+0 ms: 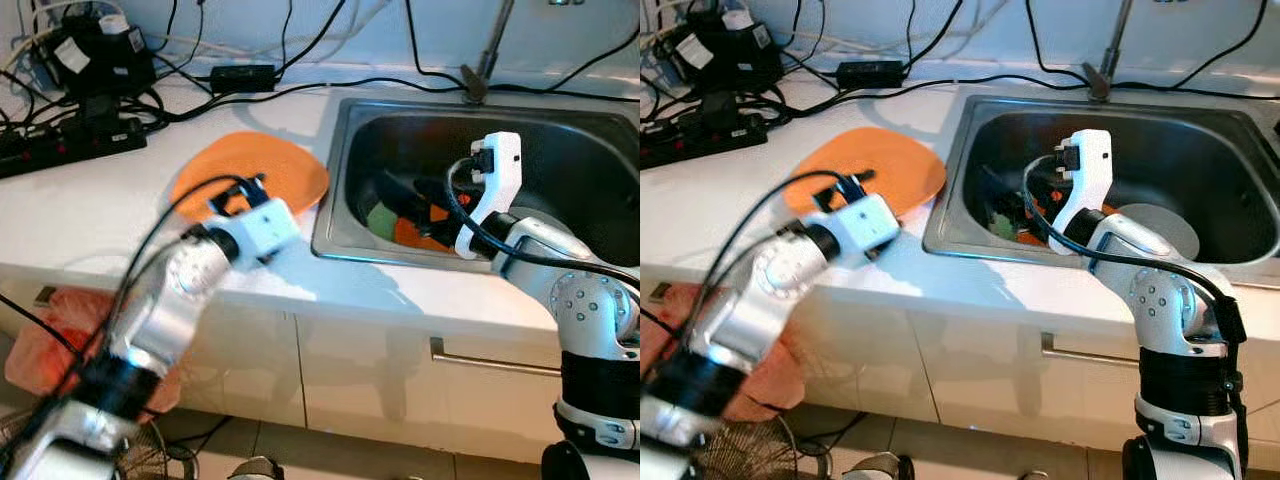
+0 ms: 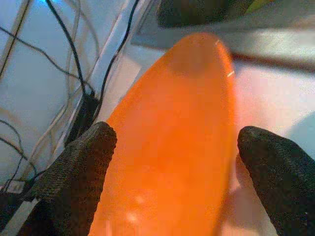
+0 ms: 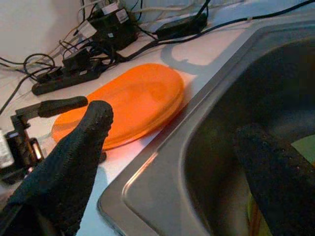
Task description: Kitchen organization
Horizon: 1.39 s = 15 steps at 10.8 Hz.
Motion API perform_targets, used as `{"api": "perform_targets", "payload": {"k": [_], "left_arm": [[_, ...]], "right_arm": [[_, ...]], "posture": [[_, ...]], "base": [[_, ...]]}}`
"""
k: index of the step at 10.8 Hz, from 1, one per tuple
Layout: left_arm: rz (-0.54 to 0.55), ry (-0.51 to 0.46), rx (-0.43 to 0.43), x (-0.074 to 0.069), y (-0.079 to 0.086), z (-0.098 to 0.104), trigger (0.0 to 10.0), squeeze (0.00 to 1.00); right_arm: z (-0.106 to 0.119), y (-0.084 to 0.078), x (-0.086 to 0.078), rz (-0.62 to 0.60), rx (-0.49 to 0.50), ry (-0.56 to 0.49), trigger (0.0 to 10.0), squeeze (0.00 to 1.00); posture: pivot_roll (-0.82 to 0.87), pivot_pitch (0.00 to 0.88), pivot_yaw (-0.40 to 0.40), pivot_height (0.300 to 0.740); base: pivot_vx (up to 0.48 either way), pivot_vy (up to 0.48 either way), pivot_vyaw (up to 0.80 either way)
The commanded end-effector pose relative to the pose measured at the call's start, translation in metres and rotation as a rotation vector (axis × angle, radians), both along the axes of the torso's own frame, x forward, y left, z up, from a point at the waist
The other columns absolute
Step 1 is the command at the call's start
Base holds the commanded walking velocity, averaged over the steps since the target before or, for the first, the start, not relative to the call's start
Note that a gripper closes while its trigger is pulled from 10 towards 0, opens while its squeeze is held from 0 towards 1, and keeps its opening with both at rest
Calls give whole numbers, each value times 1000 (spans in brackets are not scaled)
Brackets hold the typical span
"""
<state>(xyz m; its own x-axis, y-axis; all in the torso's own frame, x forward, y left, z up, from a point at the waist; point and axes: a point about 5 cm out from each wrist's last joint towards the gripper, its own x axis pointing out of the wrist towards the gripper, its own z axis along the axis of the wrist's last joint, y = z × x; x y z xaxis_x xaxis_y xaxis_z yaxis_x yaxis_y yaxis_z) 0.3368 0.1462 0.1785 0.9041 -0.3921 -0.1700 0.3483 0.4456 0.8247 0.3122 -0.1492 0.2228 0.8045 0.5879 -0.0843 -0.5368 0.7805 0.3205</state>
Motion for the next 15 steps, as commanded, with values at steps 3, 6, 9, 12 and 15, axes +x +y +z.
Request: {"api": "perform_targets", "payload": {"k": [3,6,9,12,15], "left_arm": [[100,12,71,16,32,-4,10000,0],[113,12,75,23,41,-5,0,0],[98,16,64,25,42,-6,0,0],[84,19,60,27,40,-7,0,0],[82,17,53,28,41,-8,0,0]], "right_arm": [[6,1,-5,15,6,-9,10000,682],[-7,-2,-14,67,-48,43,10000,337],[-9,-3,-15,65,-46,54,10000,322],[-10,-4,-15,56,-47,57,10000,318],[-10,-4,-14,57,-45,59,10000,314]], "posture": [[82,66,60,740],[80,71,60,740],[76,72,63,740],[76,70,63,740],[77,65,60,740]], "base": [[0,0,0],[0,0,0],[0,0,0],[0,0,0],[0,0,0]]}}
